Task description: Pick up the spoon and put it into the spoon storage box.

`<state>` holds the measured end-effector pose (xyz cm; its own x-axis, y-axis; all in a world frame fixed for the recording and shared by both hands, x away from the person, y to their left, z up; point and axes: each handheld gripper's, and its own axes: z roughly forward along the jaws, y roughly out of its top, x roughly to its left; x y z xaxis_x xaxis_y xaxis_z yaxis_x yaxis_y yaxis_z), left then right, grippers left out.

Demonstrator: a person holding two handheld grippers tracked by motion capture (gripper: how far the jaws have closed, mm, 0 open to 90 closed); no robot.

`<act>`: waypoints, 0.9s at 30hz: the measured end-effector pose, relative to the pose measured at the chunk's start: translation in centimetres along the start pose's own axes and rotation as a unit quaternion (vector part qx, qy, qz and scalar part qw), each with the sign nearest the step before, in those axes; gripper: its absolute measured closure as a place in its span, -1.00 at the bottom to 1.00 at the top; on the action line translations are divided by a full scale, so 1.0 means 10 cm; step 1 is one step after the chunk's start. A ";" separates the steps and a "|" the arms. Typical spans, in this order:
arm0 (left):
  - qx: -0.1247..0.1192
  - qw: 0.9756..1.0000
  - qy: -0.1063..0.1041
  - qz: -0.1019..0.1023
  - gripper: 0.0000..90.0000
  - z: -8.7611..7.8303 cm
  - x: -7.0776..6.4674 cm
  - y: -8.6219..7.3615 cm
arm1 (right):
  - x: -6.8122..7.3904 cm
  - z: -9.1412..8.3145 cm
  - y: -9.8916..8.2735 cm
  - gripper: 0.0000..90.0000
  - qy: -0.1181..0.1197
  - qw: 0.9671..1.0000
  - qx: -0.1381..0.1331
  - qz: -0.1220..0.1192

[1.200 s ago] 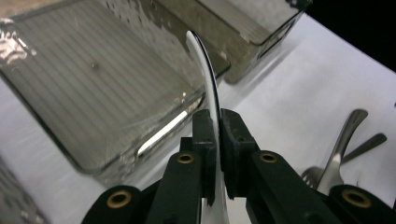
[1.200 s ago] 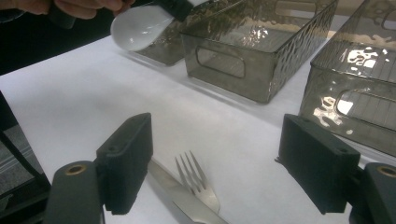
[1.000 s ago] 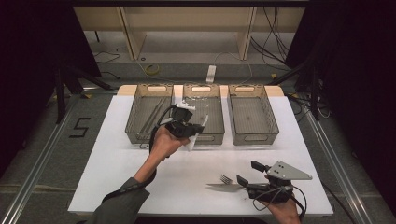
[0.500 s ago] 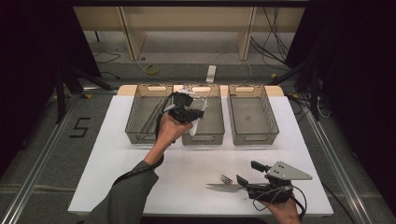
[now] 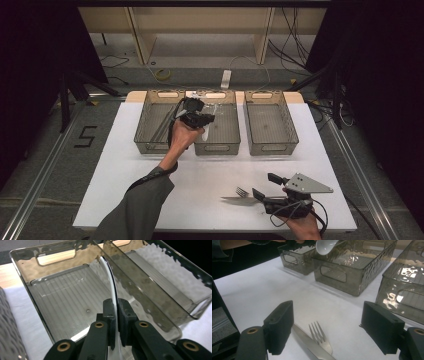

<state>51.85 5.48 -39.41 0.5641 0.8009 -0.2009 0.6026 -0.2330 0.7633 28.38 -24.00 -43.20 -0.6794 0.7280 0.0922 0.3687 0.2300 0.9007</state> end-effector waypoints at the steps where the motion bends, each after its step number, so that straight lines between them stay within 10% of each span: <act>1: 0.002 1.000 0.003 0.002 0.89 0.01 0.00 0.00 | 0.00 0.00 0.00 -0.40 0.000 1.000 0.000 0.000; 27: 0.009 0.999 0.029 -0.010 0.62 0.21 0.05 -0.01 | 0.00 0.00 0.00 -0.40 0.001 1.000 0.000 0.001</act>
<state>53.21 4.75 -40.88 0.5187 0.8360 -0.1789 0.6239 -0.2270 0.7478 28.36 -24.00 -43.17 -0.6797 0.7273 0.0953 0.3698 0.2275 0.9008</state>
